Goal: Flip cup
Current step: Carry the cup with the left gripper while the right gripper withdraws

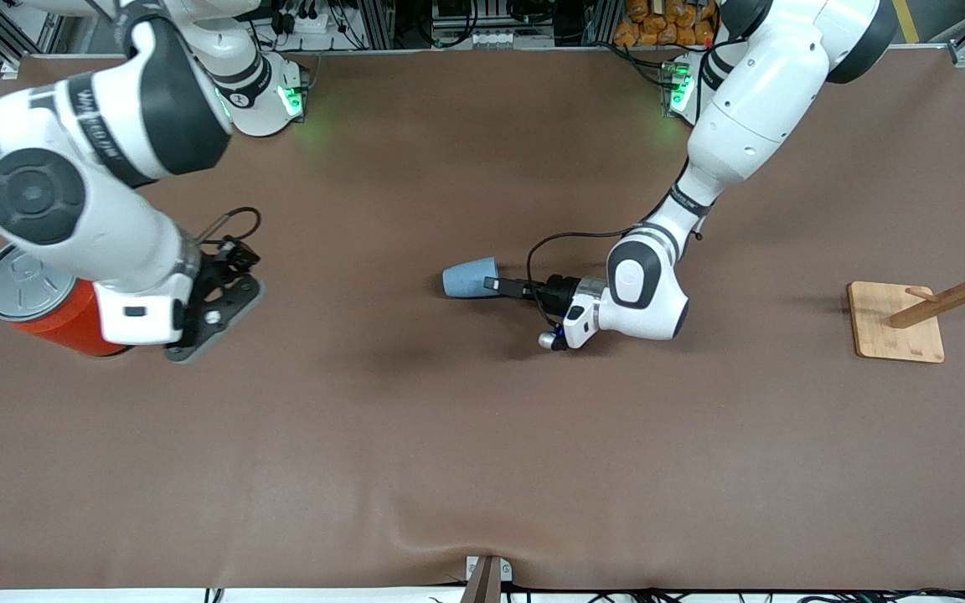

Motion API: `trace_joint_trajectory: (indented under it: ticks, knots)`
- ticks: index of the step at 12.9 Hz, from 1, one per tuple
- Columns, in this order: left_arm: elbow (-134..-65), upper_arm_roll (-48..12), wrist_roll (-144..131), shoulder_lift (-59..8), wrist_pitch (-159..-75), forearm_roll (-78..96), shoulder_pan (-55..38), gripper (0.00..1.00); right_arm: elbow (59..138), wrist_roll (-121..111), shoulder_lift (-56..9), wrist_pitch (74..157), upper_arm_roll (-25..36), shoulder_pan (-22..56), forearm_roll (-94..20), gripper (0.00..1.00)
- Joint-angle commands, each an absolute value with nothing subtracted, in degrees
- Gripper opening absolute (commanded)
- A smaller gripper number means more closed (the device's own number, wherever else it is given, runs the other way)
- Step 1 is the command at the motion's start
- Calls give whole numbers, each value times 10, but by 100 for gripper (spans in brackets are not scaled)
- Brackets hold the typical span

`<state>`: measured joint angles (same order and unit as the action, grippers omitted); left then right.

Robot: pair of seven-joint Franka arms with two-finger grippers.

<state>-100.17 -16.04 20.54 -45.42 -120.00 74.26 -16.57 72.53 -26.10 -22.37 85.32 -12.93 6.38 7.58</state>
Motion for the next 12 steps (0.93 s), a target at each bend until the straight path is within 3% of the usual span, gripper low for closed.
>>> trace_joint_trajectory:
  ticks: [1,6,8,10,12]
  knots:
    - [-1034,-171,166,-423,-1201,758,-161,65,775,-250,-188,855,-136,50,67,100]
    - [-1022,-171,161,-432,-1210,777,-172,43,908,-248,-110,933,-136,30,66,100]
    - [-1016,-170,164,-437,-1231,780,-180,26,947,-248,-91,951,-137,13,62,100]
    - [-1013,-170,164,-439,-1248,781,-181,2,947,-248,-91,950,-137,4,61,100]
    - [-1009,-170,157,-435,-1249,781,-175,0,945,-249,-91,950,-137,-4,61,100]
